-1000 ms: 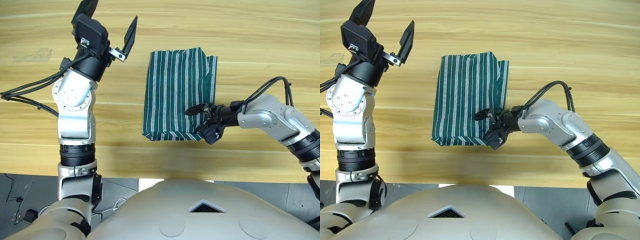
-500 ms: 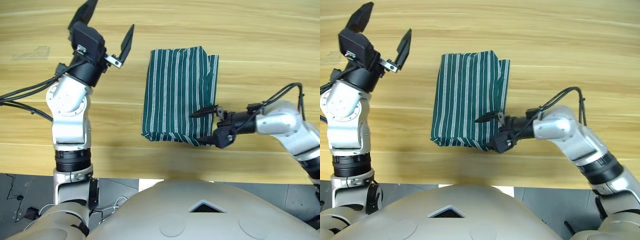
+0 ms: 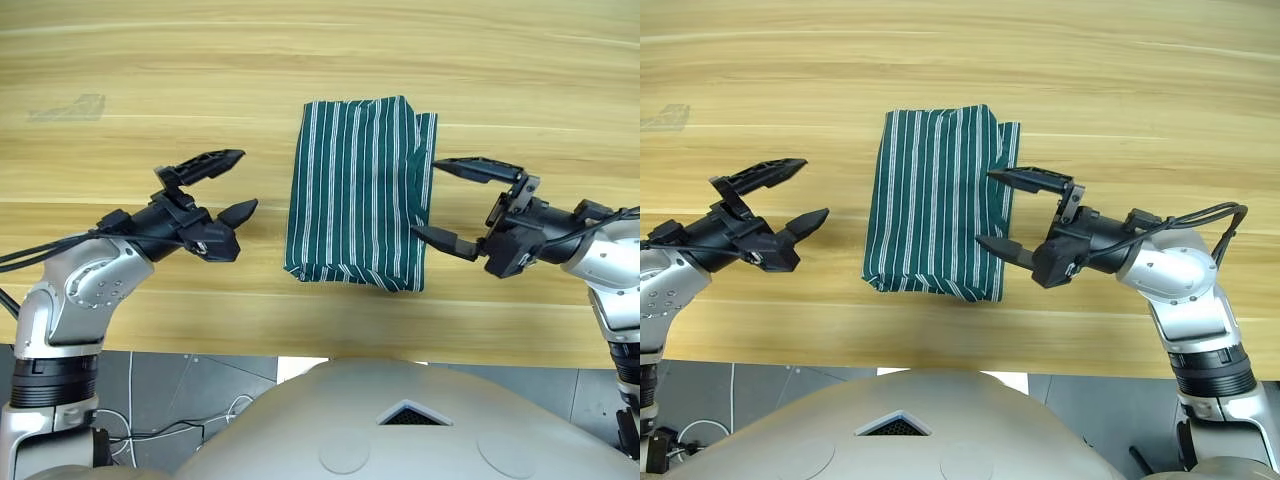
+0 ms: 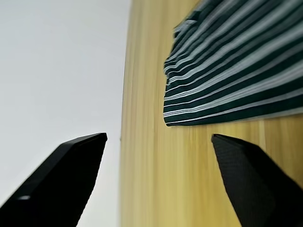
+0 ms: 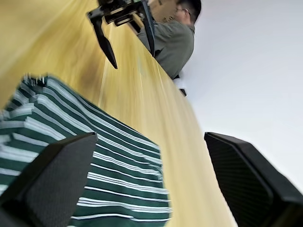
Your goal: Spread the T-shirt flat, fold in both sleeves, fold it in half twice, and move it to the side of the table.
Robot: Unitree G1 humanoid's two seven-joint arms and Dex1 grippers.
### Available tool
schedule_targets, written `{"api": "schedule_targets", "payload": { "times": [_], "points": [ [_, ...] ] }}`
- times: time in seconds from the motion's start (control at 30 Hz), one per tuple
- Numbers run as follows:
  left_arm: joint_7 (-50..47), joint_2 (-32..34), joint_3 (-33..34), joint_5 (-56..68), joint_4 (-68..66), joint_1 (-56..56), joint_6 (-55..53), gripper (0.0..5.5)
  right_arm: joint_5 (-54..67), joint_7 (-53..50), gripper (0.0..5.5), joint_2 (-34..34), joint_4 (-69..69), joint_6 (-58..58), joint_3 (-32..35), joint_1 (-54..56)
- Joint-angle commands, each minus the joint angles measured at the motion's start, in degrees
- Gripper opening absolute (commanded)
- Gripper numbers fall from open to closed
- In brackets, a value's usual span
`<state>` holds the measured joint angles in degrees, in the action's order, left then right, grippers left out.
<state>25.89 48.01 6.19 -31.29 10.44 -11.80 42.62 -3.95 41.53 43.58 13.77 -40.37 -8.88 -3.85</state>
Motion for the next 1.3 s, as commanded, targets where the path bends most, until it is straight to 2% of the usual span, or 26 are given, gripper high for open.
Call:
{"api": "schedule_targets", "payload": {
  "times": [0.03, 0.2, 0.43, 0.63, 0.8, 1.1, 1.23, 1.3],
  "points": [
    [-9.7, 5.4, -2.9, -15.0, -5.1, 6.0, 14.5, 4.10, -7.4, -2.8, 4.19, -0.1, -9.8, -14.4, -0.5, 2.4],
    [-17.2, 7.7, -6.9, -23.7, -11.3, 6.6, 21.6, 4.10, -12.5, -3.5, 4.19, 2.9, -16.8, -23.3, -1.8, 3.9],
    [-20.7, 7.6, -12.0, -26.9, -13.5, 4.0, 22.3, 4.10, -21.2, -5.8, 4.19, 5.7, -28.2, -30.9, -4.3, 6.4],
    [-21.2, 5.1, -16.9, -25.3, -15.9, 6.2, 20.4, 4.10, -18.5, -2.8, 4.19, 7.7, -30.3, -25.3, -9.4, 5.8],
    [-23.8, 2.2, -21.9, -28.0, -21.6, 11.6, 19.3, 4.10, -16.4, -1.4, 4.19, 4.7, -29.1, -22.4, -14.3, 7.3],
    [-23.3, 4.7, -27.3, -27.7, -24.3, 14.3, 18.9, 4.10, -18.7, -1.9, 4.19, 0.6, -32.3, -21.9, -18.9, 10.8],
    [-22.4, 5.8, -28.9, -27.0, -24.3, 13.8, 18.8, 3.37, -18.5, -2.3, 4.19, 0.4, -32.2, -21.7, -19.6, 11.1],
    [-22.5, 6.1, -29.7, -27.2, -24.7, 13.8, 18.6, 3.13, -18.6, -2.5, 3.94, 0.5, -32.4, -21.5, -19.6, 11.2]
  ]
}}
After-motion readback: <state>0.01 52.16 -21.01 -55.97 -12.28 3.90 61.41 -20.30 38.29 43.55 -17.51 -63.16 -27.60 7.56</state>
